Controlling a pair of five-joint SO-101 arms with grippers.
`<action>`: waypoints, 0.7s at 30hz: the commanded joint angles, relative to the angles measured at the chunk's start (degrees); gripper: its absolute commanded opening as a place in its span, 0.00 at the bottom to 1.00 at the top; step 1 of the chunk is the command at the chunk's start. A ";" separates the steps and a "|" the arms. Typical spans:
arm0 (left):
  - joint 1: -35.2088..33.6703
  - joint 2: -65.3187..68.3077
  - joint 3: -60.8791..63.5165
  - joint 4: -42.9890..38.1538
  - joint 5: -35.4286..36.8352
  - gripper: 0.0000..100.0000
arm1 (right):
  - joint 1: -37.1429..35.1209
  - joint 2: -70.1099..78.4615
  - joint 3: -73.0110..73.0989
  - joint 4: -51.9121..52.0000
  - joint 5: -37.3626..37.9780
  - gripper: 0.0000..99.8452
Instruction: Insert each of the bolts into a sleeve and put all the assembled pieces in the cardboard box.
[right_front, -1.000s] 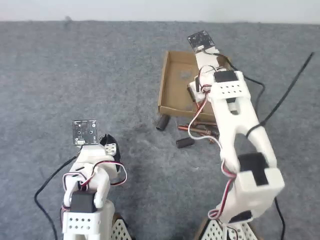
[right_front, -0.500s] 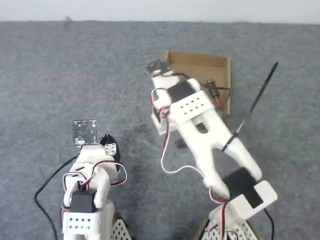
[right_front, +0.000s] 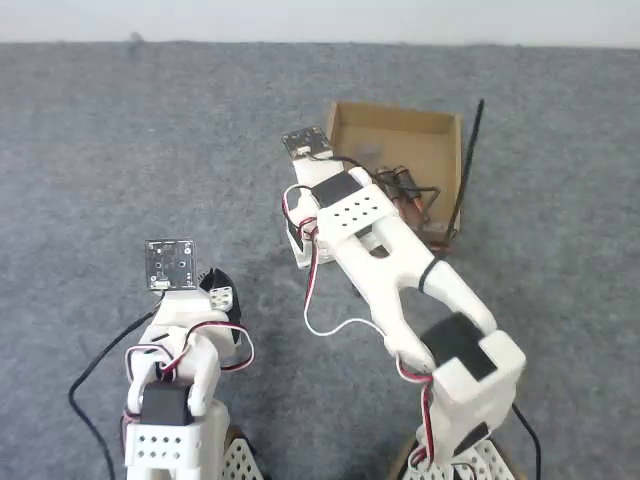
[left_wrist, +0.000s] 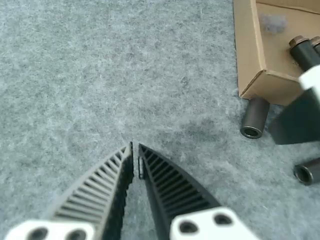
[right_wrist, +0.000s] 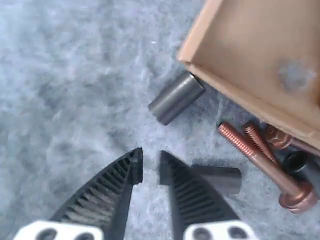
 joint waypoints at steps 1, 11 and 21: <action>-0.35 -1.32 -0.75 0.35 -0.53 0.01 | -0.04 0.92 -2.46 -1.27 -1.14 0.15; -0.35 -1.32 -0.75 0.35 -0.53 0.01 | 1.10 9.01 -11.34 -1.10 -1.23 0.15; -0.35 -1.32 -0.75 0.35 -0.53 0.01 | 1.63 15.96 -19.25 -1.10 -1.49 0.15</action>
